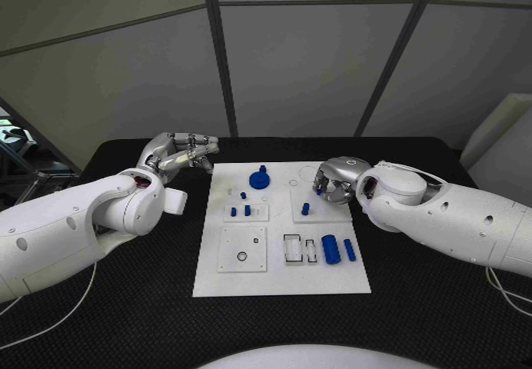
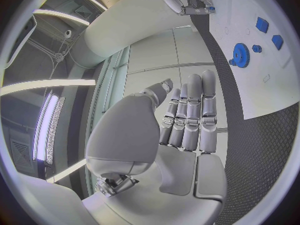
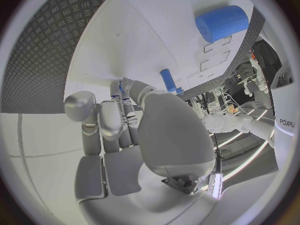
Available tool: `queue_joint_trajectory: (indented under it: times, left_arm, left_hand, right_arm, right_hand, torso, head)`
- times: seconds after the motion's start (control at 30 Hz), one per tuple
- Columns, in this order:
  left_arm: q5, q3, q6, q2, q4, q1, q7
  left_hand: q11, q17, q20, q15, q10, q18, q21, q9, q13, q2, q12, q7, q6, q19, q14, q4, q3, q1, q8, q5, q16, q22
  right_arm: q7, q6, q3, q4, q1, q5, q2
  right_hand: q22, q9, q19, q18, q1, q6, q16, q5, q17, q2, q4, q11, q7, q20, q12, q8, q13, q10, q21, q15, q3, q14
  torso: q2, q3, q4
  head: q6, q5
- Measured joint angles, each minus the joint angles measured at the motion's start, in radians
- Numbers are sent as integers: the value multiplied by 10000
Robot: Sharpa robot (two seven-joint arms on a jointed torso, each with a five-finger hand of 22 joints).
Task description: Assemble the parts on the task board
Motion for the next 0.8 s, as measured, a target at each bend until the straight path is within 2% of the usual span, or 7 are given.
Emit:
queue_joint_trajectory:
  times: [0.8]
  left_arm:
    - [7, 0, 12, 0, 0, 0, 0]
  left_hand:
    - [0, 2, 0, 0, 0, 1, 0, 1, 1, 0, 0, 0, 0, -1, 0, 0, 0, 0, 0, 0, 0, 1]
  right_arm:
    - [-8, 7, 0, 1, 0, -12, 1]
  right_hand:
    - [-2, 5, 0, 0, 0, -8, 0, 0, -2, 0, 0, 0, -5, 0, -1, -19, -1, -1, 0, 0, -1, 0]
  torso:
    - [2, 0, 0]
  head:
    - [0, 0]
